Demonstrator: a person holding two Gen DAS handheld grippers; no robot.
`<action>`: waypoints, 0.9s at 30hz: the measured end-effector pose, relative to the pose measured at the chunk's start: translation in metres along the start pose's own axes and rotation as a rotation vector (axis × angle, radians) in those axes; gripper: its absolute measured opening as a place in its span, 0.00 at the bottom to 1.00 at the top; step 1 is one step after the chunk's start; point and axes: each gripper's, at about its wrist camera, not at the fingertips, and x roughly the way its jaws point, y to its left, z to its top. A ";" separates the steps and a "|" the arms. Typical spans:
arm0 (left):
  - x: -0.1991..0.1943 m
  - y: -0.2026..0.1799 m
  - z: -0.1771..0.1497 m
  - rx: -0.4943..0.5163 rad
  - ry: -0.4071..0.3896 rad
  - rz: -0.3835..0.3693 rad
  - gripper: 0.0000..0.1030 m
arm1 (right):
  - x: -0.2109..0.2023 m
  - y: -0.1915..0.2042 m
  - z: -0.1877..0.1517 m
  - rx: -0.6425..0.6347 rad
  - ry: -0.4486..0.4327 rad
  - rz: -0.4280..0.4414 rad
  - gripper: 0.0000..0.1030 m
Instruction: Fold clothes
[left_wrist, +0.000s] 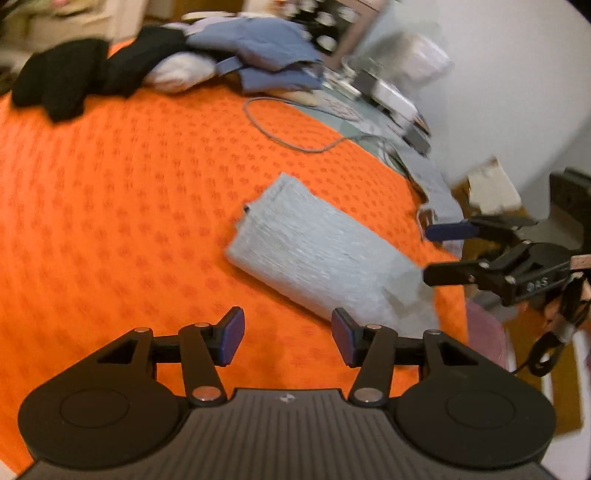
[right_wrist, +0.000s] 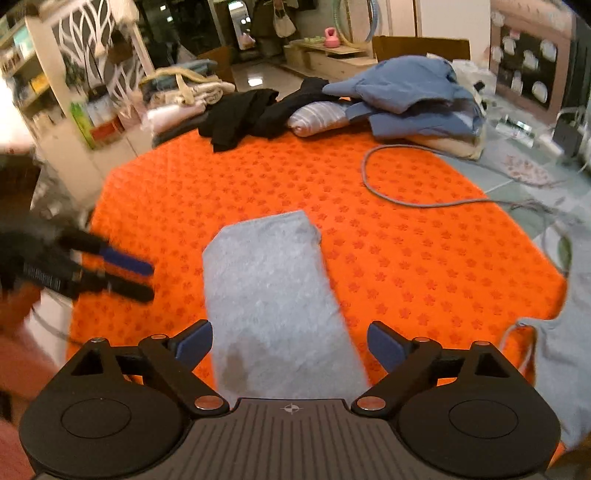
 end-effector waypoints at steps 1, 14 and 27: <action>0.002 -0.004 -0.005 -0.044 -0.011 -0.002 0.58 | 0.000 -0.008 0.000 0.009 -0.003 0.017 0.89; 0.016 -0.028 -0.041 -0.427 -0.137 0.055 0.64 | -0.010 0.046 -0.041 -0.257 -0.081 -0.137 0.88; 0.032 -0.004 -0.018 -0.603 -0.105 -0.022 0.67 | 0.062 0.125 -0.083 -0.554 -0.041 -0.492 0.80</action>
